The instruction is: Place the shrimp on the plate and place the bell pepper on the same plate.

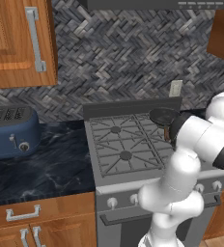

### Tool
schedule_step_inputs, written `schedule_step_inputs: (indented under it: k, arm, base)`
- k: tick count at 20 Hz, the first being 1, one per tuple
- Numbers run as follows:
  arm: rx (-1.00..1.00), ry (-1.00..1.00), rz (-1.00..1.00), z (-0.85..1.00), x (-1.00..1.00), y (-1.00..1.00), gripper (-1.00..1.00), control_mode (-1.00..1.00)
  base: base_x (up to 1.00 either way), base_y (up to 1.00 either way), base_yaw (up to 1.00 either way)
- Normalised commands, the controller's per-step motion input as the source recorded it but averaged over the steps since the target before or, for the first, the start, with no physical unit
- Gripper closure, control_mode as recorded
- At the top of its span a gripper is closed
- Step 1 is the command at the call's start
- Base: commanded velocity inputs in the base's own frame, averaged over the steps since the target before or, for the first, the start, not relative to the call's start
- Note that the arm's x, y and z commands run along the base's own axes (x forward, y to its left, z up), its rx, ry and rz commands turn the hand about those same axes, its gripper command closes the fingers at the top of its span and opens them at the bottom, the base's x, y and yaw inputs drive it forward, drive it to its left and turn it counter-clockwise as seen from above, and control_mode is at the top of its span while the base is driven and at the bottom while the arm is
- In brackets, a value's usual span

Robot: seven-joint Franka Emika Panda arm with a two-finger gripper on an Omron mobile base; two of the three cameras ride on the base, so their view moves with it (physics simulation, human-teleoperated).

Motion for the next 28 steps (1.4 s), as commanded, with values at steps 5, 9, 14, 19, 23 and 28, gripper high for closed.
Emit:
schedule_step_inputs:
  k: [5,9,14,19,23,28]
  arm:
    - [0.0,0.0,0.0,0.26,-0.31,0.28,-1.0,-1.0]
    - [0.01,0.01,-0.04,0.27,-0.38,0.12,-1.0,-1.0]
    - [0.01,0.02,-0.04,0.1,-0.21,0.07,-1.0,1.0]
    - [0.0,0.0,0.0,0.0,0.0,0.0,-1.0,1.0]
    - [0.0,0.0,0.0,0.0,0.0,0.0,-1.0,1.0]
    - [0.0,0.0,0.0,0.0,0.0,0.0,-1.0,1.0]
  base:
    - [0.0,0.0,0.0]
    - [0.0,0.0,0.0]
    - [-0.08,0.02,-0.02]
    - [-0.09,-0.03,-0.02]
    - [-0.1,-0.43,-0.11]
    - [-0.16,-0.58,-0.1]
